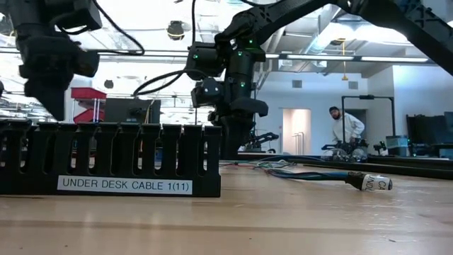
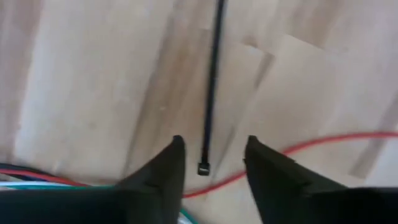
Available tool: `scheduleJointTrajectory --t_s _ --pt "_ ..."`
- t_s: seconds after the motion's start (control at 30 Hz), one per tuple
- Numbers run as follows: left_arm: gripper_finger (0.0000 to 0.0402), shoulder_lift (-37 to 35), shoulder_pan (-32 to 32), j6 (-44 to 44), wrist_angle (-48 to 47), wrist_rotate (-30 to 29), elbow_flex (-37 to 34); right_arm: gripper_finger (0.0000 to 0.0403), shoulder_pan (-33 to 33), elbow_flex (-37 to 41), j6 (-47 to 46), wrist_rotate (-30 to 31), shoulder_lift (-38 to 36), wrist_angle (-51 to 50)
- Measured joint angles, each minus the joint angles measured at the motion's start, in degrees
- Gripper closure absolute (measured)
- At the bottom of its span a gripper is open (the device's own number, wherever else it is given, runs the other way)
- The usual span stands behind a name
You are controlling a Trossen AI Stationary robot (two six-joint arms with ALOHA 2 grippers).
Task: Ziptie cables
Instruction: Wrap the cable wires with the black zip tie
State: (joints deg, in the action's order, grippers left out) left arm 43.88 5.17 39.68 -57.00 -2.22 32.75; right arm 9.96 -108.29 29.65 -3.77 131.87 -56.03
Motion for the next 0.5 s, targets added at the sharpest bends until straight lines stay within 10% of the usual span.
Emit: scheduleJointTrajectory --t_s 0.17,0.5 --pt "0.0402 0.00 0.00 0.48 3.87 -1.38 -1.94 0.0188 1.86 -4.02 -4.17 -0.21 -0.11 -7.23" --pt "0.0402 0.02 0.00 19.30 23.09 7.52 -11.91 0.0224 7.94 -8.38 -21.92 -16.68 -5.32 -13.34"
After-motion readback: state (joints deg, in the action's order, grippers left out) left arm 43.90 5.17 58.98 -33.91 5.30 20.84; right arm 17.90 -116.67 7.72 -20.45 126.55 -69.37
